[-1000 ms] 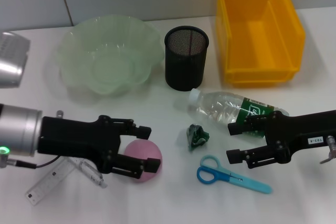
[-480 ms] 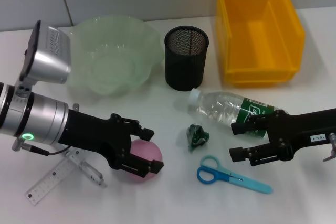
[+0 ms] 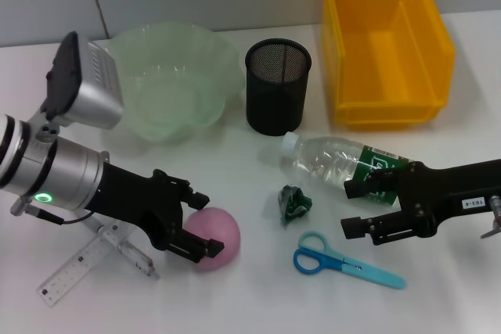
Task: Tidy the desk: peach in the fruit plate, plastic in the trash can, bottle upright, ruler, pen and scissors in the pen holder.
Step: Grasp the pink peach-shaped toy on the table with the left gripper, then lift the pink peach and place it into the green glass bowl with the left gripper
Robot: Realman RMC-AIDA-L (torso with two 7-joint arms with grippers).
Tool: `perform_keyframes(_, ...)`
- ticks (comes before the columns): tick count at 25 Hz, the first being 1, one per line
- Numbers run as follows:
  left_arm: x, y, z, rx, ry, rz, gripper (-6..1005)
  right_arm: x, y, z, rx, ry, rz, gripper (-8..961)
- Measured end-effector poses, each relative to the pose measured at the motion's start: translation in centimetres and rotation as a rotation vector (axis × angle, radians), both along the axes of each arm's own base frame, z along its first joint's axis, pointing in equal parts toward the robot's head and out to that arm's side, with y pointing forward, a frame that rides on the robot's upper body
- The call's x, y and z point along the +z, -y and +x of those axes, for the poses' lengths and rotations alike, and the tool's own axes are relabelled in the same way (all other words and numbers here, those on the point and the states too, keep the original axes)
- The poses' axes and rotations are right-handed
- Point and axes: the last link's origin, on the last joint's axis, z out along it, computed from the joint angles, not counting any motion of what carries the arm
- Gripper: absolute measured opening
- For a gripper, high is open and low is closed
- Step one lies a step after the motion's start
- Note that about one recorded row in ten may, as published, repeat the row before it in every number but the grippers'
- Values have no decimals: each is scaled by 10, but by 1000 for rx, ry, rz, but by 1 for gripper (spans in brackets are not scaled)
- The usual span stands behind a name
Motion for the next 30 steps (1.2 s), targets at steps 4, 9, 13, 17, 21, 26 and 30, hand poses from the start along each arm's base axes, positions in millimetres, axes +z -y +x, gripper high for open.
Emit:
perform_keyframes(4, -3, -1, 0, -6, -20, 1, 827, 0, 0, 0, -1, -1, 0, 809)
perform_keyframes(9, -5, -1, 0, -7, -32, 6, 824, 0, 0, 0, -1, -1, 1, 809)
perform_keyframes(13, -5, -2, -1, -11, -40, 11, 822, 1, 0, 0, 0, 0, 2, 809)
perform_keyframes(17, -5, -4, 0, -18, -48, 21, 785, 1, 0, 0, 0, 1, 2, 810)
perform_keyframes(21, -4, -5, 2, -25, -46, 30, 643, 0, 0, 0, -1, 1, 0, 810)
perform_keyframes(26, 7, -11, 3, 10, 8, 75, 425, 0, 0, 0, -3, -1, 0, 810)
perform_keyframes(30, 24, -15, 9, 53, 116, 111, 387, 0, 0, 1, -5, -3, 2, 810)
